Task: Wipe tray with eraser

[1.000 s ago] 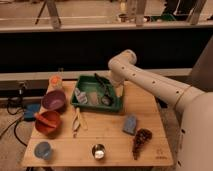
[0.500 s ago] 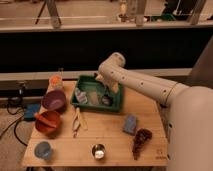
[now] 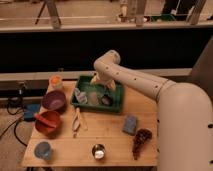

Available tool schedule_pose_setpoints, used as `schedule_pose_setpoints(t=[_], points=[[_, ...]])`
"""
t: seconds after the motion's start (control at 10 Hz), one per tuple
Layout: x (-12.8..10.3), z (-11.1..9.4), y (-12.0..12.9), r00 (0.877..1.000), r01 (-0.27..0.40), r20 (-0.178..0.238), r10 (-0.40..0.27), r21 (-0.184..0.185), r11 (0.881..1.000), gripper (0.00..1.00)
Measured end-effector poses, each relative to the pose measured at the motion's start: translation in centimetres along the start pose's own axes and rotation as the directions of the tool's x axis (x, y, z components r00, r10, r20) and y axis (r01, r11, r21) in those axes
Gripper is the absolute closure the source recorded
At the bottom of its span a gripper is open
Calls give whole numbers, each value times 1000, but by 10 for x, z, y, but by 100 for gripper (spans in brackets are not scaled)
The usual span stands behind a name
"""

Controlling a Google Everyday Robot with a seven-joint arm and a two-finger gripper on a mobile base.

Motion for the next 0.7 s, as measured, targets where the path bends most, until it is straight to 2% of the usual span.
schedule_pose_setpoints(t=[0.3,0.5,0.6,0.7], points=[[-10,19,-20,996,81,45,-80,-25,996,20],[-20,26,-40,991,120,60,-118,-39,992,20],[-29,33,-61,987,147,67,-143,-46,988,20],[-32,40,-67,986,155,71,-151,-50,987,20]])
